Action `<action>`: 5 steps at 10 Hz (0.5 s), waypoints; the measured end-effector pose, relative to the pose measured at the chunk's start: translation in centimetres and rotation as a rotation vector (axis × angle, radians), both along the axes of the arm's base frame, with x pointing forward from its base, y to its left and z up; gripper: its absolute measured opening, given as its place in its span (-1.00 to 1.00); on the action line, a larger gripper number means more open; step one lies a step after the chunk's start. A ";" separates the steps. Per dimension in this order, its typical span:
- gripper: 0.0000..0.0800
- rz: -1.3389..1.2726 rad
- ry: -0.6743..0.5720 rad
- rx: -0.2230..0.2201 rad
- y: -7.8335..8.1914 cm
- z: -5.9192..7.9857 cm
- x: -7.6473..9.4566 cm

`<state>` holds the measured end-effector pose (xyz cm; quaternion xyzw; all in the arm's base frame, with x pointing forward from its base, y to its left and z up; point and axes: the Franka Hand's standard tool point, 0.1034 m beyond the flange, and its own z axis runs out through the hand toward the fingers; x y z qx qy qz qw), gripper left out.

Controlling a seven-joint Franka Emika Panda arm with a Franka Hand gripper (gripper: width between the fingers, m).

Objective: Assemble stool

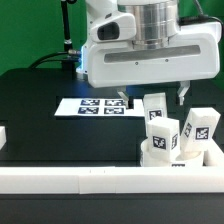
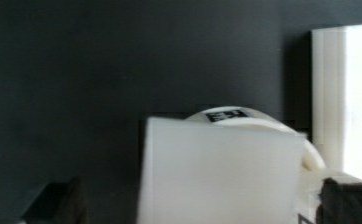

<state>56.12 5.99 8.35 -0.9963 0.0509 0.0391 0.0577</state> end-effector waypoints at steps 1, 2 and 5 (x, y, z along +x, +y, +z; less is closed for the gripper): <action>0.62 0.000 -0.012 -0.002 0.1 0.0 0.2; 0.62 -0.019 -0.010 -0.004 0.1 0.0 0.2; -0.02 -0.080 -0.003 -0.007 0.1 0.0 0.2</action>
Offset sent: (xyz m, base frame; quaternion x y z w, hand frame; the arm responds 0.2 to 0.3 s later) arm 0.0000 0.0000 0.0000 0.0000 0.0000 0.0000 1.0000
